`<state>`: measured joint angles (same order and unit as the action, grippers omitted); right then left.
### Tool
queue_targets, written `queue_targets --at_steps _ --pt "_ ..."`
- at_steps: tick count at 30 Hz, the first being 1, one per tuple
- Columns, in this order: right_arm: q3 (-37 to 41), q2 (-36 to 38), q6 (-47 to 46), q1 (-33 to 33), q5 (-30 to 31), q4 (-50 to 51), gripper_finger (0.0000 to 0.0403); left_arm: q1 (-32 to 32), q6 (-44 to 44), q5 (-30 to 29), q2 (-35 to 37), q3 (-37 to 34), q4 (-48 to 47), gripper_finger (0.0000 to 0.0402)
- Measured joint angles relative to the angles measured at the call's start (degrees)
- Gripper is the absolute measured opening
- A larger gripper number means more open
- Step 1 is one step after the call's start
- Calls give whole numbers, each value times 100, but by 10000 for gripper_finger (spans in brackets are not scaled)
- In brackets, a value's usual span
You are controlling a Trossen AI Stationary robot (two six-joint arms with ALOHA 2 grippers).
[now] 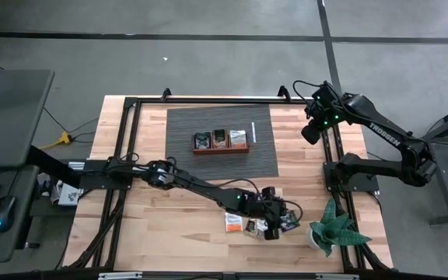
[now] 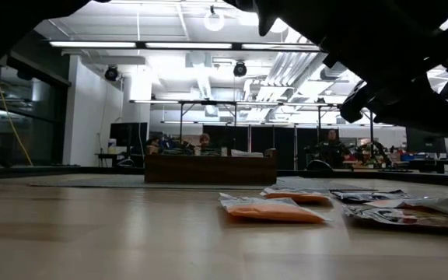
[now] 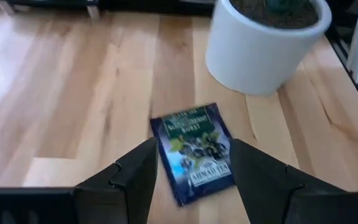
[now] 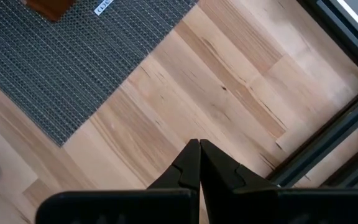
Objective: Pick & Place Tea
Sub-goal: Put the violet tea bag into the left section of the wooden organizer
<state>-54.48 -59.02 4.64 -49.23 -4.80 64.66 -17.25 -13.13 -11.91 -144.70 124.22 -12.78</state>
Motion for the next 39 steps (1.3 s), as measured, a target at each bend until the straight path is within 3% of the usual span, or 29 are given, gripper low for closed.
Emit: queue_targets --at_steps 6,19,30,35,39 --pt "0 0 -21 0 -12 -4 0 -28 97 109 -310 -28 -8 197" --pt "-4 0 -121 2 -42 -6 0 -38 389 -220 -245 4 436 197" --pt "-4 0 -217 3 -74 -4 0 43 390 -34 -624 24 958 197" --pt "-4 0 -225 4 -74 -2 0 34 396 85 -686 0 771 197" --pt "-4 0 -243 4 -75 21 0 34 367 -177 -709 30 450 197"
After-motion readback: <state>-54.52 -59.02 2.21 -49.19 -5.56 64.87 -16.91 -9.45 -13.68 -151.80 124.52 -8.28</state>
